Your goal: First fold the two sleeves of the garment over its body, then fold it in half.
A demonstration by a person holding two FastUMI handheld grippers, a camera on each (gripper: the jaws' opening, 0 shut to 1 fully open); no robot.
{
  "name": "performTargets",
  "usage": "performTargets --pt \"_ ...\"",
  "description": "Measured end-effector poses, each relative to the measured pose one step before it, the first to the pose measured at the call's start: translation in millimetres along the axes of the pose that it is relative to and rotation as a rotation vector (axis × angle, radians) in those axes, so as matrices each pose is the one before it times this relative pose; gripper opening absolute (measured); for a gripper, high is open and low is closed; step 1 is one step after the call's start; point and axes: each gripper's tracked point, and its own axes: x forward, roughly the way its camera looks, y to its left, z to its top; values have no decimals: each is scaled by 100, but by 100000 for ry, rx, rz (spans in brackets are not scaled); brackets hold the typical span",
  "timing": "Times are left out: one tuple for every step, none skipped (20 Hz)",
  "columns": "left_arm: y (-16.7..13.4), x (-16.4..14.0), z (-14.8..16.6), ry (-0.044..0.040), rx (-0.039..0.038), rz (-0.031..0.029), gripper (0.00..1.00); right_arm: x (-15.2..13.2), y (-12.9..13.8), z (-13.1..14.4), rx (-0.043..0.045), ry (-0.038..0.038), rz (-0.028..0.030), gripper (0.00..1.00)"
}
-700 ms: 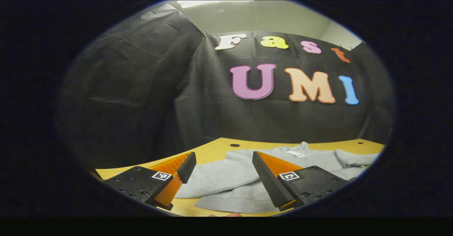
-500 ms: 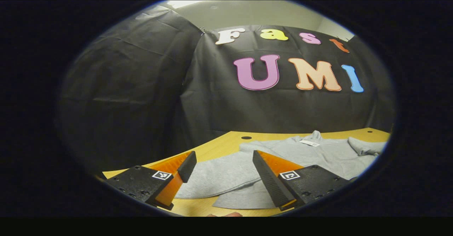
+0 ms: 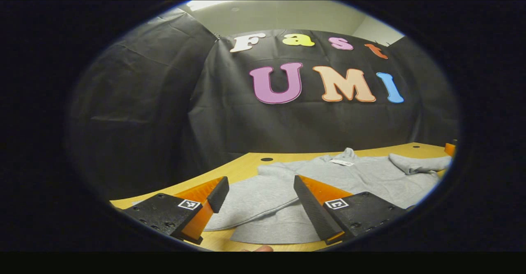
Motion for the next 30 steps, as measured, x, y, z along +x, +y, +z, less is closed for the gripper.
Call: performTargets --pt "-64 -15 -2 345 -191 -260 94 -14 -18 -128 17 56 -110 98" --pt "342 -7 -147 125 104 1181 93 194 20 -7 -26 -176 45 94" --pt "586 -41 66 -5 207 2614 93 79 -11 9 104 137 -10 94" --pt "603 -3 25 252 56 2734 93 -86 28 -2 -51 -139 46 94" --pt "204 -37 31 211 -208 1452 94 -21 4 -18 81 137 -14 98" --pt "-100 -121 -59 7 36 280 94 59 12 -20 21 -132 2 98" --pt "-52 -18 77 154 78 -11 94 119 21 28 -61 49 18 98" --pt "67 -38 -8 -112 -120 -31 93 -103 -51 -7 95 -36 -22 98" --pt "-29 63 120 -40 -54 -22 93 -67 28 7 -104 -7 24 98" --pt "17 -34 -58 148 73 -38 95 -94 -28 -78 68 6 -12 98" --pt "-27 -16 145 -196 -134 -7 94 94 -10 99 -16 -24 -26 98" --pt "36 -33 -23 20 40 -31 94 42 2 111 15 -3 141 98" --pt "14 -3 -31 118 48 0 94 35 632 -218 252 520 2569 98" --pt "-2 38 74 -52 -59 -40 94 57 -11 -151 63 366 433 97" --pt "-72 -45 -25 -85 -52 -273 94 171 -140 -49 373 718 305 97" --pt "-52 -50 16 16 71 -295 94 161 -164 -340 1111 1569 -137 98" --pt "7 -46 -26 -22 -73 -180 94 304 -123 -271 1593 1844 313 98" --pt "-51 61 86 -102 -61 -15 94 257 -310 -277 2030 2297 -509 98" --pt "-16 48 -24 74 79 -26 94 287 -482 -194 2475 2086 -660 98" --pt "-88 -60 -35 -228 8 -381 94 449 -727 -67 3522 2199 -754 98" --pt "-66 4 -17 36 -40 -381 94 348 -1421 397 1740 964 -2444 98" --pt "-71 11 -6 -20 35 -283 94 142 -1205 542 -197 104 -2759 98" --pt "-13 -1 102 -106 29 -37 94 33 -1378 394 -1360 449 -3358 98" --pt "17 -67 -97 70 58 7 93 104 -1608 506 -2024 260 -4045 98" --pt "-20 -15 94 -49 -30 33 93 119 -1646 361 -2165 729 -4056 98" --pt "-6 29 -76 -3 13 31 93 116 -1585 350 -1584 1238 -3792 98" --pt "-51 -2 -2 66 20 11 93 82 -1452 165 -844 1882 -3158 98" --pt "4 -58 -15 -48 -106 4 93 128 -1328 186 -667 1916 -2667 97" --pt "-45 32 48 117 35 -58 93 169 -1244 38 -754 2206 -2559 98" --pt "-13 -7 -34 -20 -34 -100 94 107 -1003 -6 -1170 1775 -1694 97"
